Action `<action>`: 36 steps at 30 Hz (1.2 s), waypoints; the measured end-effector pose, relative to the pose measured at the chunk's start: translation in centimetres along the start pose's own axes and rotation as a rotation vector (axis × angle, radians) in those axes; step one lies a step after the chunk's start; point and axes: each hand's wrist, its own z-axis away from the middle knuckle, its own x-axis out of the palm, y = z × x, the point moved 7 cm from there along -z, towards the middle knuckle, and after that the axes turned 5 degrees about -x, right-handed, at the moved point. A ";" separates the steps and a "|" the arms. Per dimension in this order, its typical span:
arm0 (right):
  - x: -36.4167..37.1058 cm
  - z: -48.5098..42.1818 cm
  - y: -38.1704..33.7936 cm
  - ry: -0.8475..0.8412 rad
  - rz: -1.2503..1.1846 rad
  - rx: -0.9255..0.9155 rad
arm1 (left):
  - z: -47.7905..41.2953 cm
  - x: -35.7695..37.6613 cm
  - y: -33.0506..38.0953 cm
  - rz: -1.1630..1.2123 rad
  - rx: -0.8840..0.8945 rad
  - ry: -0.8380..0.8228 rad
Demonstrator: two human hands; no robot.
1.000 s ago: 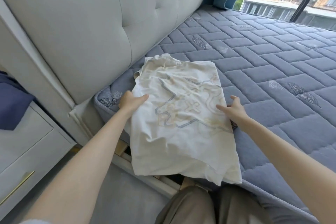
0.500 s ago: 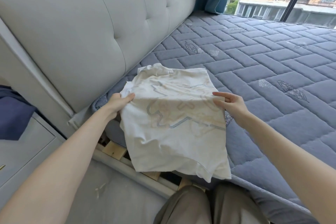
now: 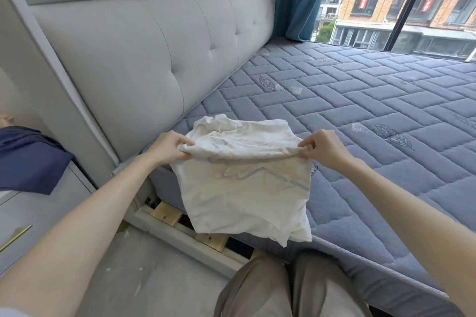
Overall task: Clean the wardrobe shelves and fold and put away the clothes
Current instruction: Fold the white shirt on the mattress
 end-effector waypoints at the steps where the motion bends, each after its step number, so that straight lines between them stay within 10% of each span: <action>1: -0.8 0.3 -0.3 0.027 0.018 -0.009 | 0.4 -0.8 0.5 -0.019 -0.007 0.054; 14: -14.4 2.7 -3.8 0.547 -0.185 -0.079 | 2.9 -12.9 13.0 -0.067 0.136 0.581; 24: -20.8 8.9 -2.3 0.896 -0.290 -0.115 | 5.8 -12.6 20.0 0.469 0.357 0.456; 36: -10.7 5.4 11.9 0.530 -0.216 0.323 | -3.0 3.0 15.4 0.276 0.084 0.159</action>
